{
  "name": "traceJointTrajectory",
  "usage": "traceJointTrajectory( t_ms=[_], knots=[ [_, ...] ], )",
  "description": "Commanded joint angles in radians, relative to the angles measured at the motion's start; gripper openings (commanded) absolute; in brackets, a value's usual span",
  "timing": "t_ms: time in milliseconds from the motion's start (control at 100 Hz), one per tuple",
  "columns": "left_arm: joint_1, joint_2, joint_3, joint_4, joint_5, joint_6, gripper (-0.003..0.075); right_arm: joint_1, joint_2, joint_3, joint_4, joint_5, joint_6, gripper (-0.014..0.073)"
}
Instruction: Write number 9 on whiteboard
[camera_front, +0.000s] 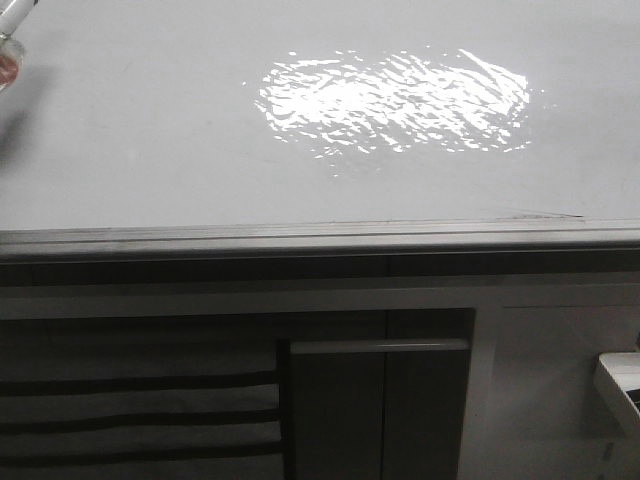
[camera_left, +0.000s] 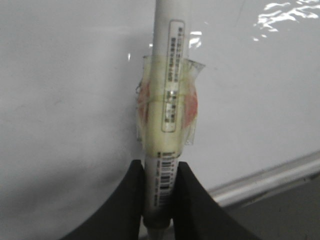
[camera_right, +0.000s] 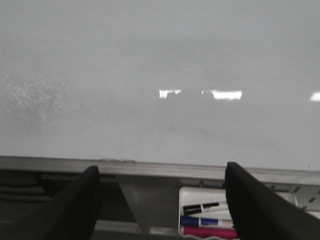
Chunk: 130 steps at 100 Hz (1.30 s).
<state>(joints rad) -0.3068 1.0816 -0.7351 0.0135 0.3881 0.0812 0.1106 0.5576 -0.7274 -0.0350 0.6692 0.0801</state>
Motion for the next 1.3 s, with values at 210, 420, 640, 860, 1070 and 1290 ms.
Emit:
traceJointTrajectory(
  t_ms=[210,420,640,860,1070,1290],
  knots=[
    [-0.195,-0.029,-0.242,-0.167,0.505,0.364,-0.002,0.012,0.288,-0.223,0.408,0.229,-0.386,0.0458],
    [-0.328,-0.029,-0.25,-0.306,0.549,0.604,-0.002,0.141,0.488,-0.338,0.683,0.392,-0.773,0.0458],
    [-0.413,-0.029,-0.25,-0.323,0.515,0.673,-0.002,0.366,0.626,-0.436,0.693,0.381,-1.0,0.0458],
    [-0.429,-0.029,-0.25,-0.33,0.467,0.708,-0.002,0.501,0.695,-0.456,0.701,0.233,-1.107,0.0458],
    [-0.429,-0.029,-0.25,-0.33,0.458,0.763,-0.002,0.52,0.746,-0.456,0.793,0.189,-1.184,0.0456],
    [-0.429,-0.029,-0.25,-0.33,0.448,0.813,-0.002,0.52,0.755,-0.456,0.857,0.179,-1.242,0.0313]
  ],
)
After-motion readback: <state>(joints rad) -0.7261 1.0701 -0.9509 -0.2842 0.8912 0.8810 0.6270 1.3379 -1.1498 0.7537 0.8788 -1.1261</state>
